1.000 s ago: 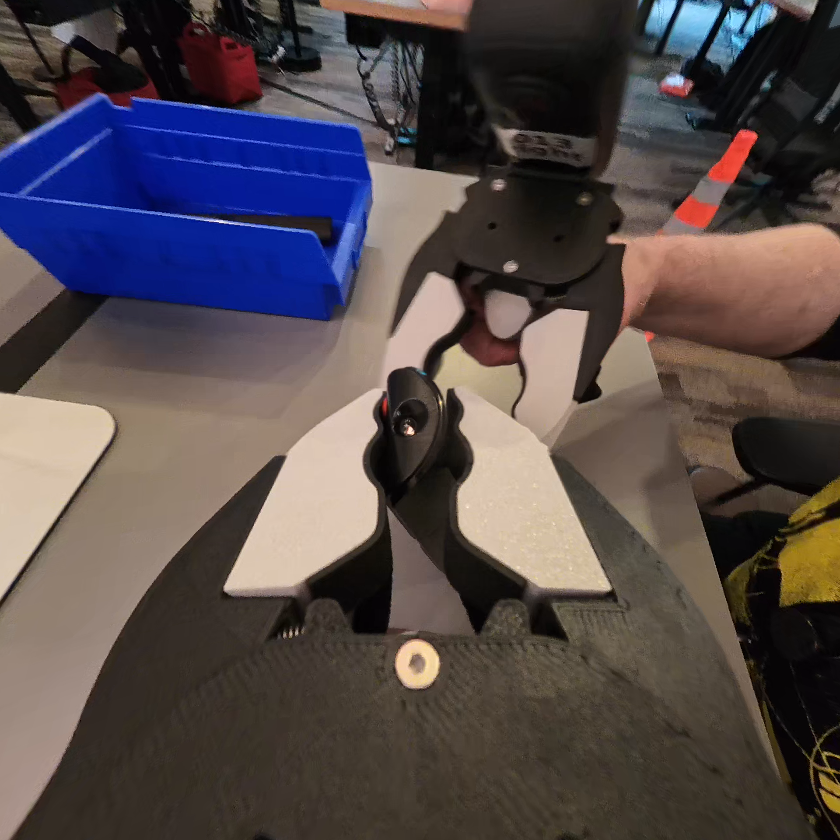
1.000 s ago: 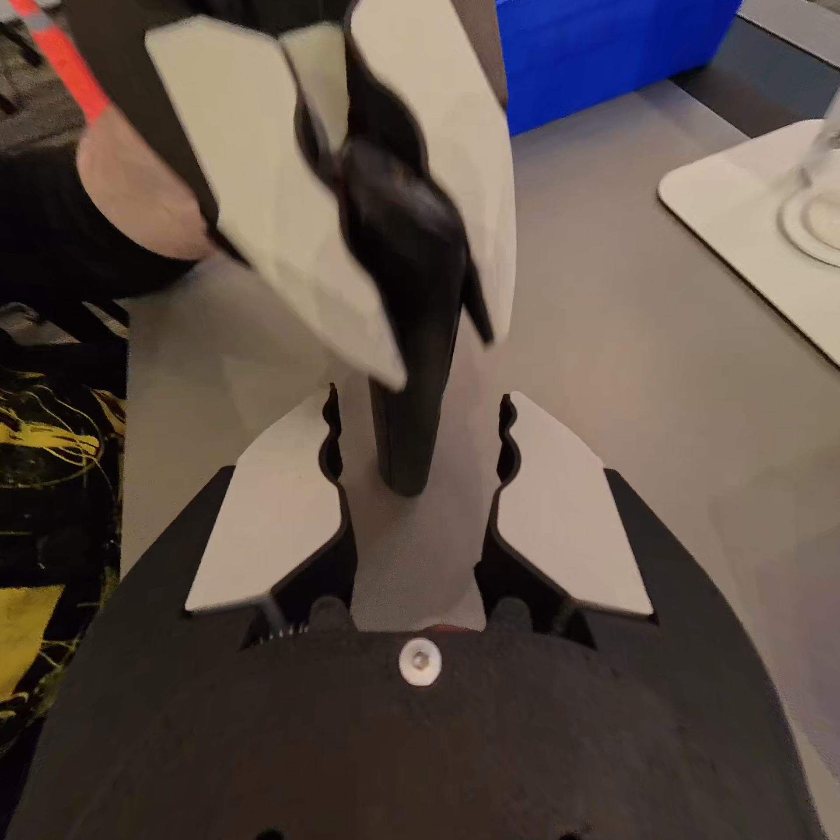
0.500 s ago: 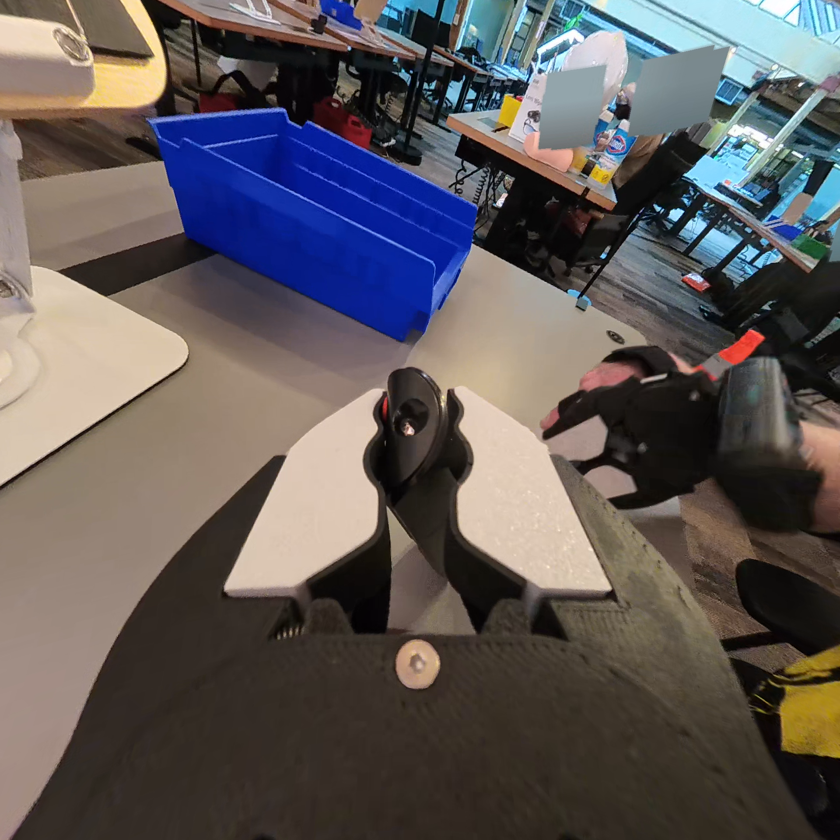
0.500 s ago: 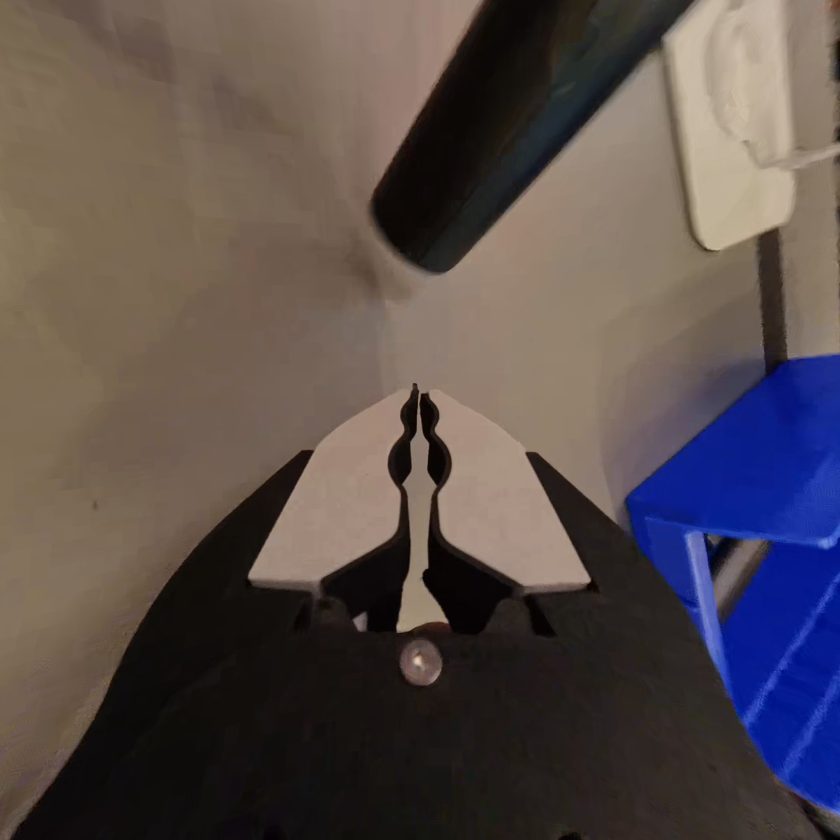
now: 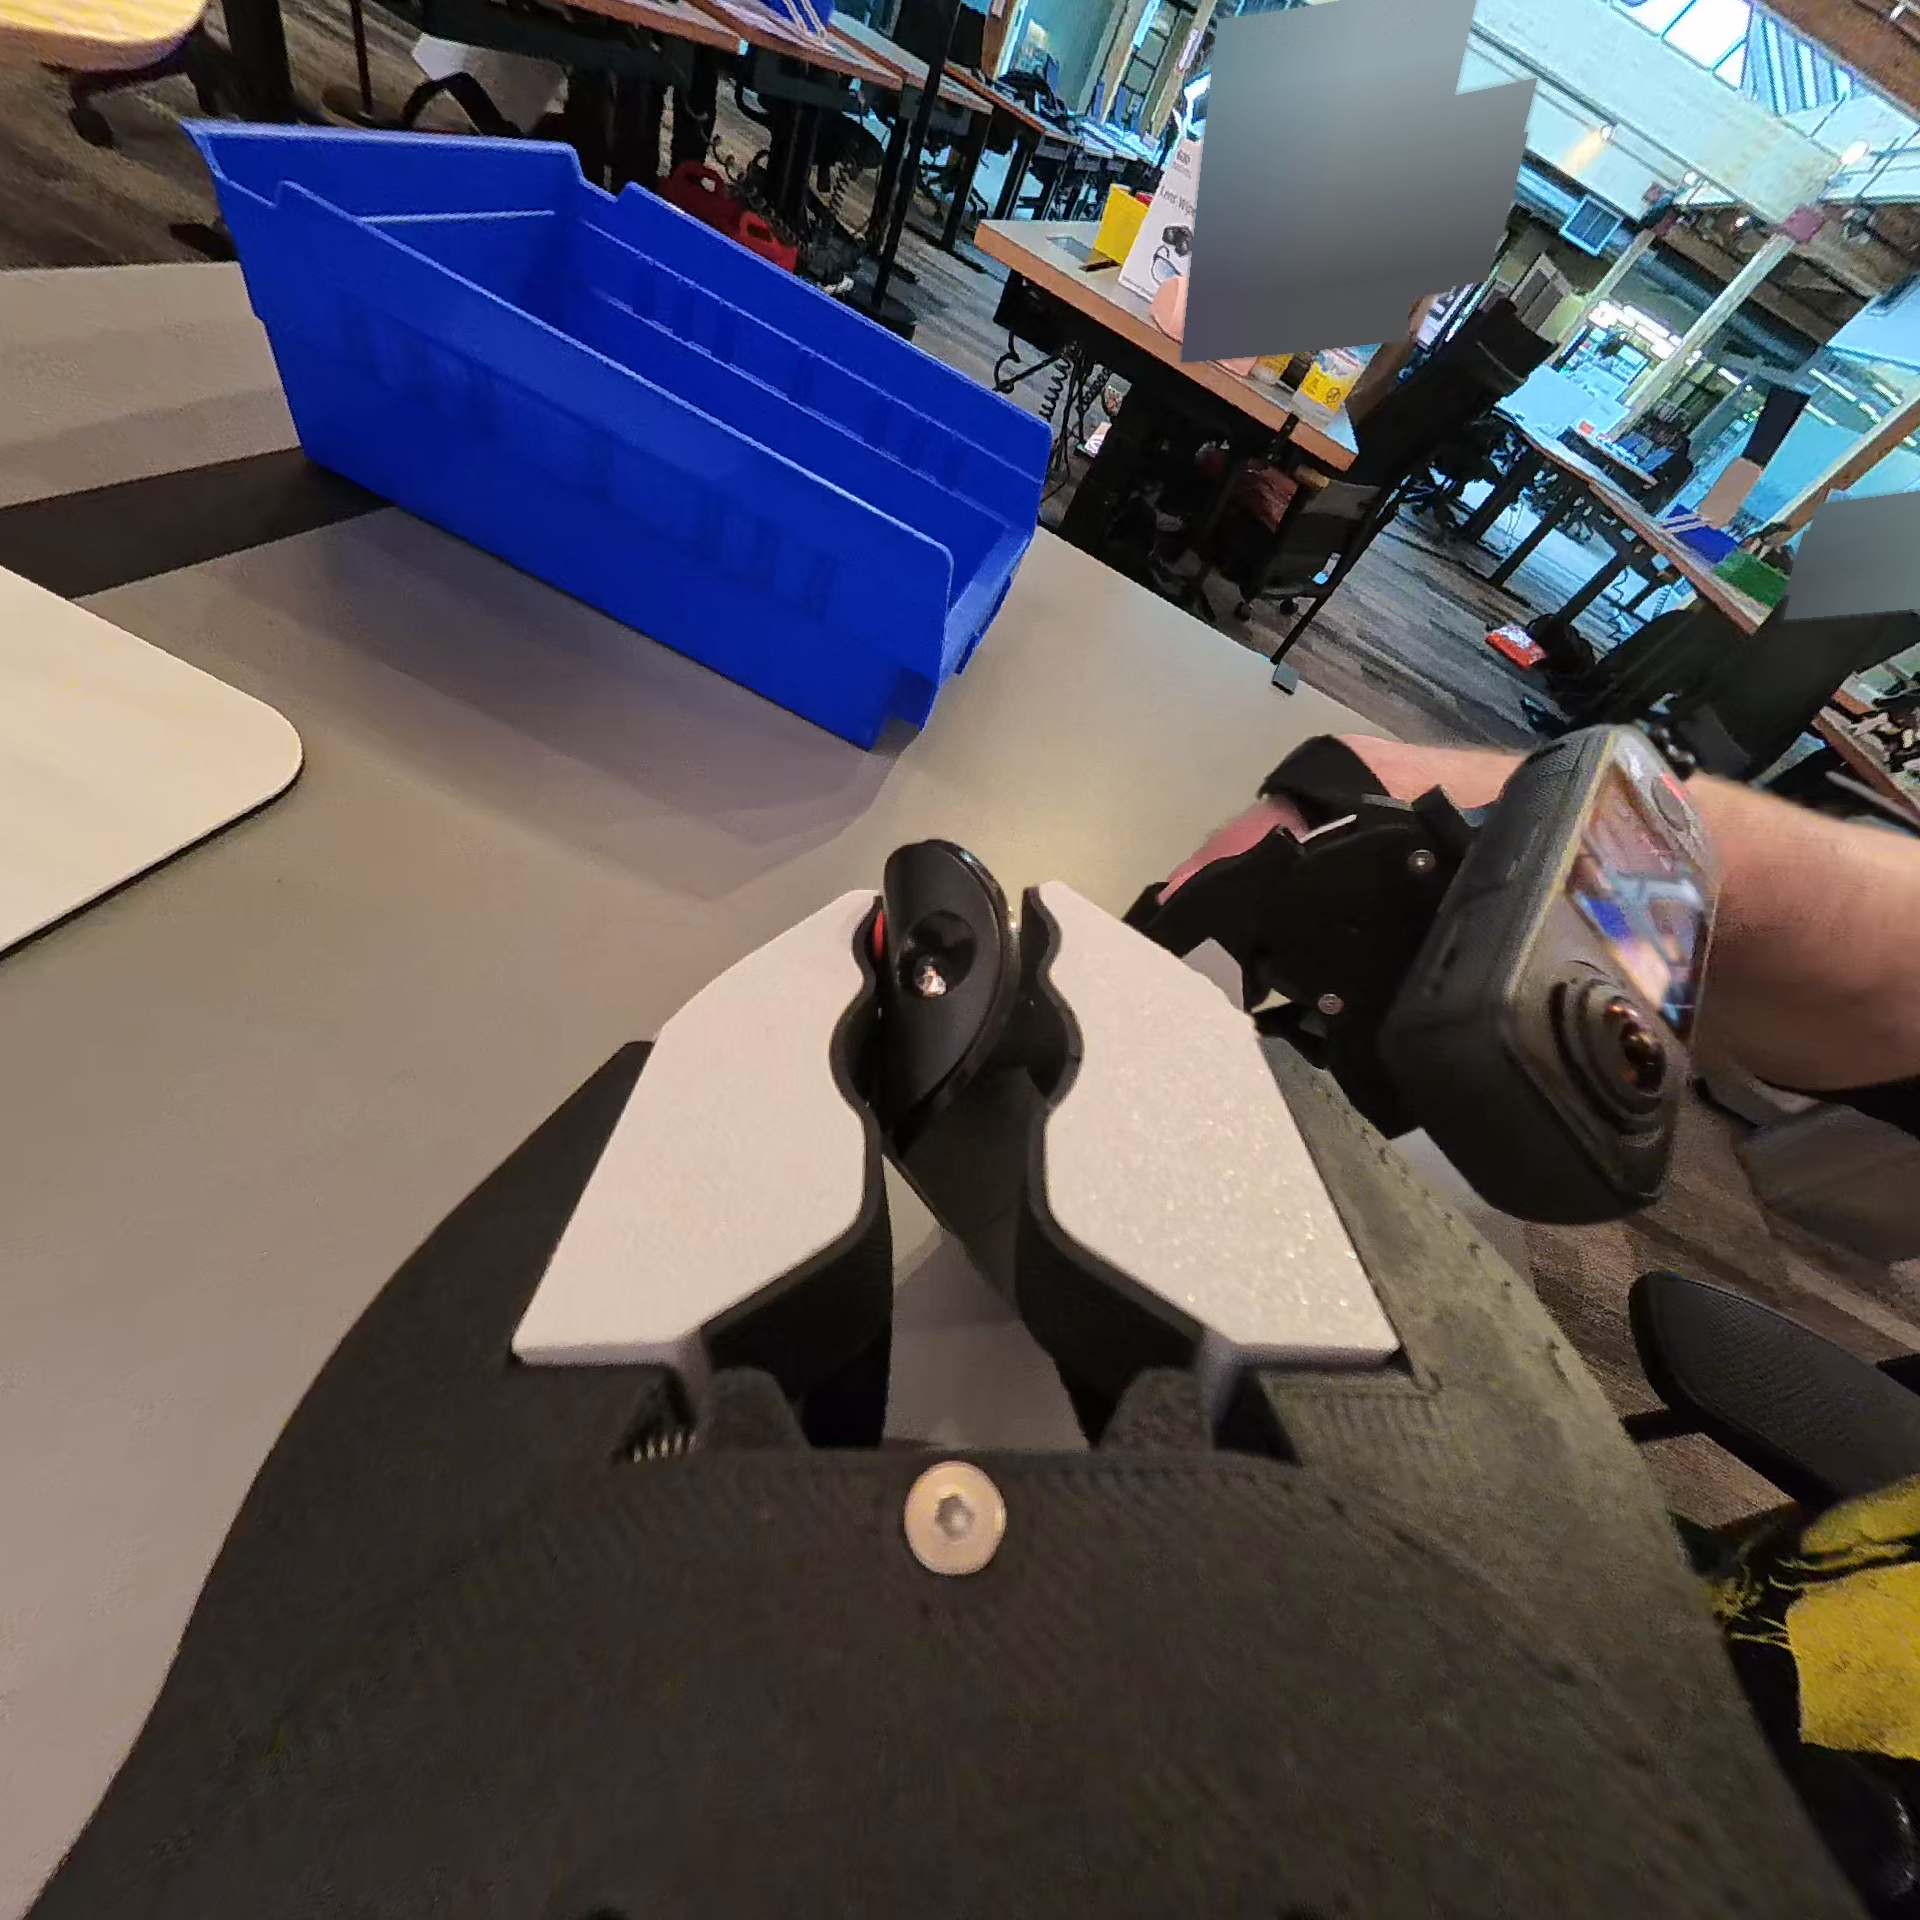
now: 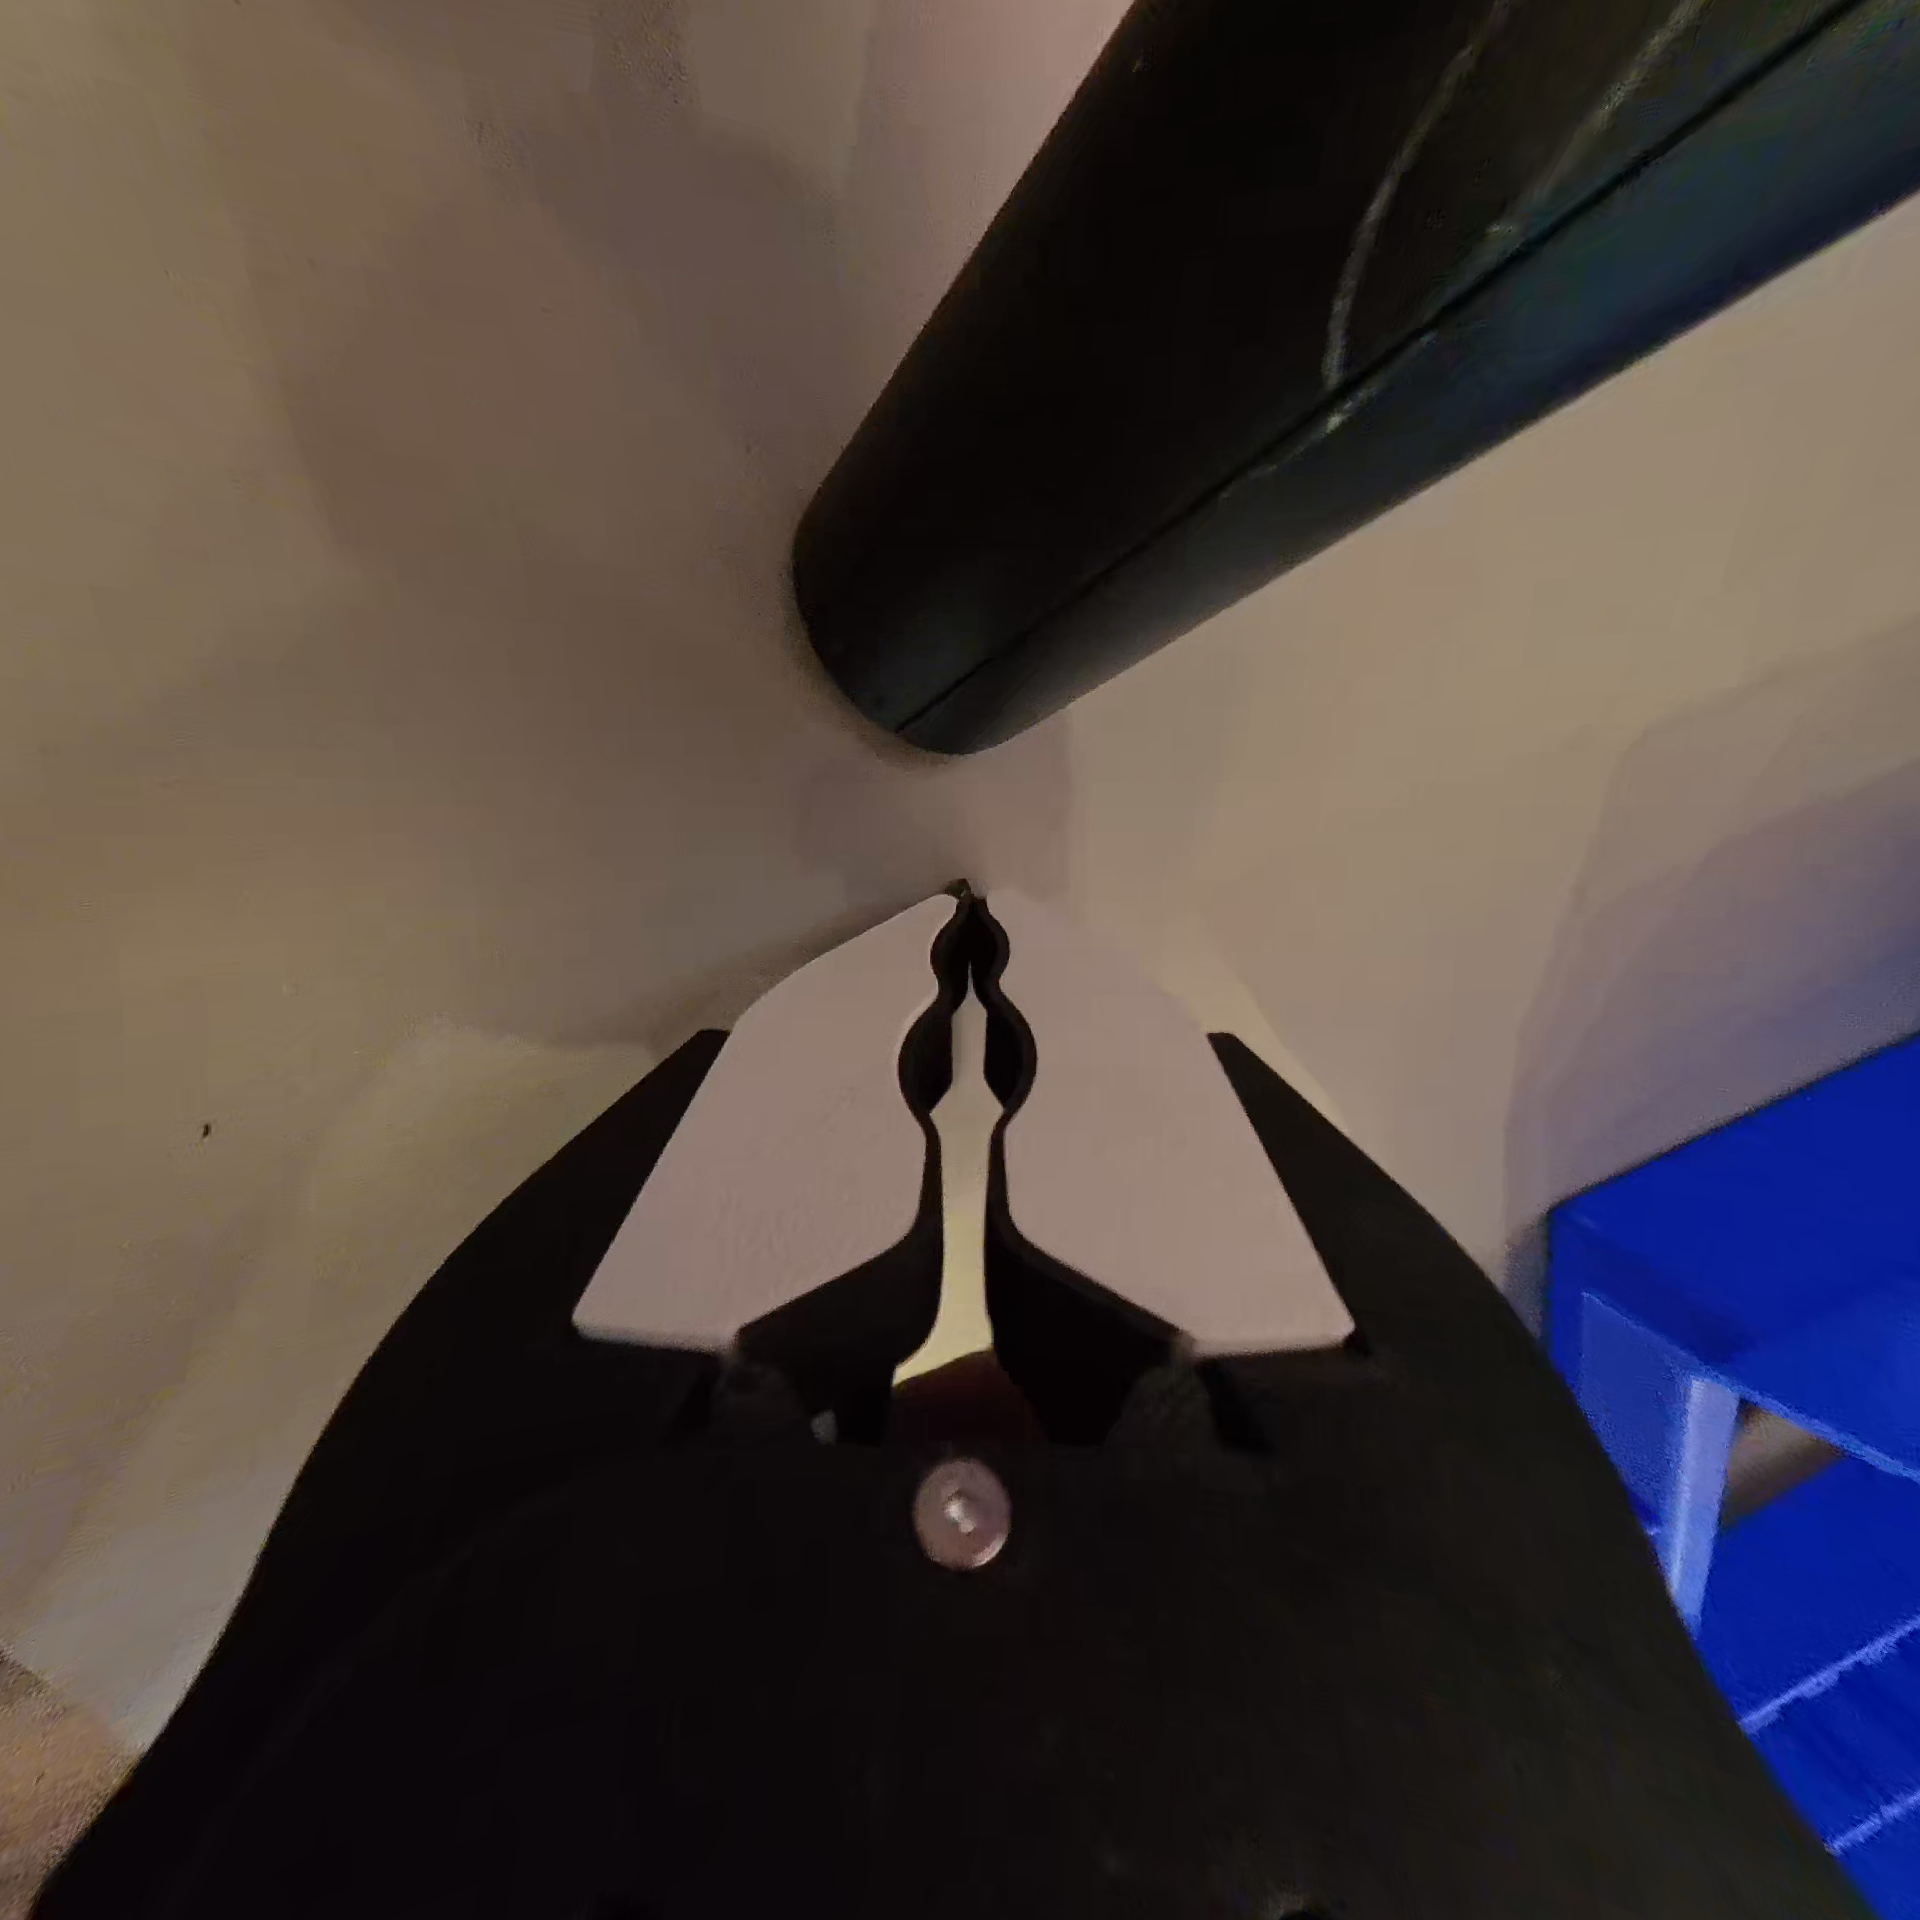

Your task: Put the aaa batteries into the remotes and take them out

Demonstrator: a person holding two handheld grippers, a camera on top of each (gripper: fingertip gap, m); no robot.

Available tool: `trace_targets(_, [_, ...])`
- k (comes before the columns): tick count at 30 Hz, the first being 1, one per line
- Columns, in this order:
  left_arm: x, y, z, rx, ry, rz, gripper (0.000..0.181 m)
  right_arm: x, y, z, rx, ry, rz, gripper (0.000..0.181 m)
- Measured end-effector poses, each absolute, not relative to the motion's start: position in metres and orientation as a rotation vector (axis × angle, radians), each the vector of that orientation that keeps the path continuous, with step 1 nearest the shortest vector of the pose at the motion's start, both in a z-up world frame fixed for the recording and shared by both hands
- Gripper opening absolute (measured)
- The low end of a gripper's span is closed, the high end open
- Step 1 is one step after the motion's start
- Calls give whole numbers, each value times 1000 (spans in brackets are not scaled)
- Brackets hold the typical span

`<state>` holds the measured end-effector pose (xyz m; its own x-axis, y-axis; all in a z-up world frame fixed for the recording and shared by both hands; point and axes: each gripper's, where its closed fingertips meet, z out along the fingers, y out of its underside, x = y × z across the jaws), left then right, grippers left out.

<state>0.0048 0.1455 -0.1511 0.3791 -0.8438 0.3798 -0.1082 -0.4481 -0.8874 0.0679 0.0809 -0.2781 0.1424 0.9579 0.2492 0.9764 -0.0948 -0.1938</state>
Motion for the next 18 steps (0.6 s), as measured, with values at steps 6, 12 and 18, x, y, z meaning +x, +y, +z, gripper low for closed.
trace_targets(6, [5,146,-153,-1822,813,-1167,24,59,83,-278,-2062,-1900,-47,0])
trace_targets(12, [0,146,-149,-1807,796,-1175,24,32,67,-276,-2074,-1678,667,0])
trace_targets(18, [-9,151,-145,-1790,792,-1173,23,1,72,-211,-1743,-1247,884,9])
